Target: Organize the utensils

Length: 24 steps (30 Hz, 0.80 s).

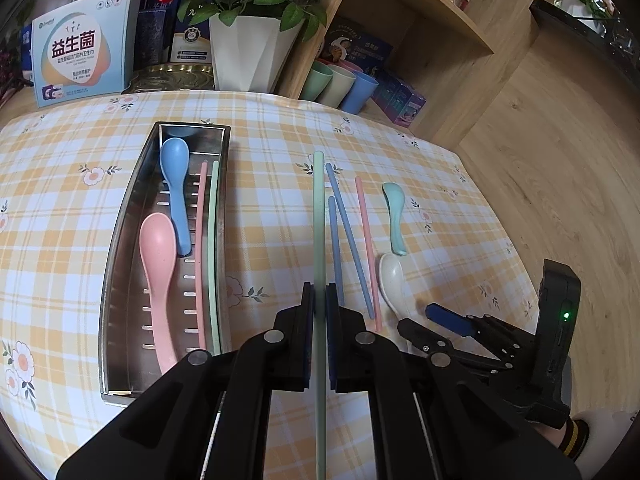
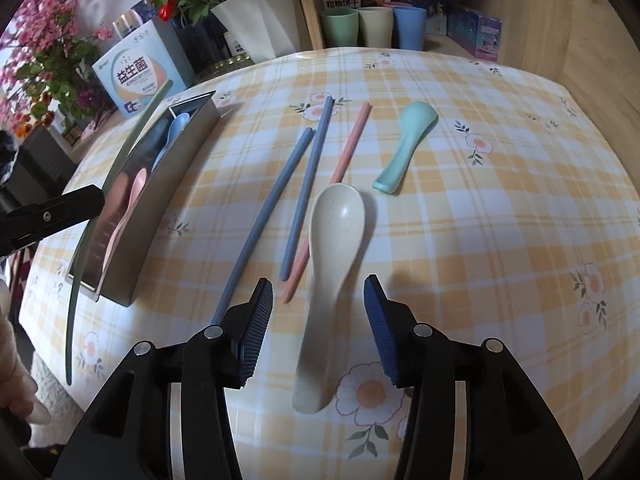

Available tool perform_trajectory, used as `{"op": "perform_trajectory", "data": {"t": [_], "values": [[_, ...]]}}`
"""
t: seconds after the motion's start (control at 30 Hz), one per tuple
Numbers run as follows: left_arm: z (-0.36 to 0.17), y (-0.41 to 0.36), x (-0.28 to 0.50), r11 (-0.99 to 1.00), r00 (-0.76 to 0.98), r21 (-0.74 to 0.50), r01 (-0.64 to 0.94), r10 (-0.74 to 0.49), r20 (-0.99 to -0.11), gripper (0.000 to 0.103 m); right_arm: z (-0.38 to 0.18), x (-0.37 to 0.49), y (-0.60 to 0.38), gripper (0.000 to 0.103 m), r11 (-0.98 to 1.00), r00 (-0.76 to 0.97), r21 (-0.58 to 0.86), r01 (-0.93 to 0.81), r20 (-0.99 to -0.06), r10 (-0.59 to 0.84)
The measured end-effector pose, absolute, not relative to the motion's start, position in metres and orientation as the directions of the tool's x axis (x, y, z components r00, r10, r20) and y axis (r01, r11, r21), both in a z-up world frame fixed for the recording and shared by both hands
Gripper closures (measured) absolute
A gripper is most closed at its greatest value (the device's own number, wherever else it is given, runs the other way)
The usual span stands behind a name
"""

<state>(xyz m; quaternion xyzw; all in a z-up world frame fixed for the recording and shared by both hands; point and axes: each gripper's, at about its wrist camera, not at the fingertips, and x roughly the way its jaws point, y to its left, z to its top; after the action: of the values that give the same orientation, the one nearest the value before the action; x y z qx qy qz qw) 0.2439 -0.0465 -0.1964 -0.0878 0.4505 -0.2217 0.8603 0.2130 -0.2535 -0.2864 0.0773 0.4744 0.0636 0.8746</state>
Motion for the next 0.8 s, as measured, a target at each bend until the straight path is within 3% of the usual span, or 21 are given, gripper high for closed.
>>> {"op": "perform_trajectory", "data": {"t": [0.13,0.27,0.3,0.37,0.8], "values": [[-0.198,-0.047,0.244,0.887,0.492,-0.350,0.303,-0.460,-0.739,0.097,-0.297,0.216,-0.256,0.059,0.976,0.513,0.218,-0.023,-0.835,0.199],[-0.199,-0.047,0.245,0.889,0.490,-0.349,0.297,-0.455,-0.744,0.097,-0.306,0.216,-0.256,0.075,0.972,0.491,0.233,-0.016,-0.845,0.211],[-0.200,-0.047,0.245,0.889,0.488,-0.350,0.295,-0.455,-0.745,0.097,-0.307,0.216,-0.255,0.084,0.972,0.490,0.233,-0.020,-0.845,0.212],[-0.201,-0.047,0.246,0.889,0.486,-0.351,0.294,-0.455,-0.746,0.097,-0.306,0.216,-0.255,0.089,0.975,0.494,0.223,-0.020,-0.845,0.203],[-0.195,-0.032,0.252,0.889,0.496,-0.376,0.262,-0.458,-0.738,0.097,-0.264,0.218,-0.261,0.089,0.966,0.613,0.257,-0.043,-0.756,0.228]]}}
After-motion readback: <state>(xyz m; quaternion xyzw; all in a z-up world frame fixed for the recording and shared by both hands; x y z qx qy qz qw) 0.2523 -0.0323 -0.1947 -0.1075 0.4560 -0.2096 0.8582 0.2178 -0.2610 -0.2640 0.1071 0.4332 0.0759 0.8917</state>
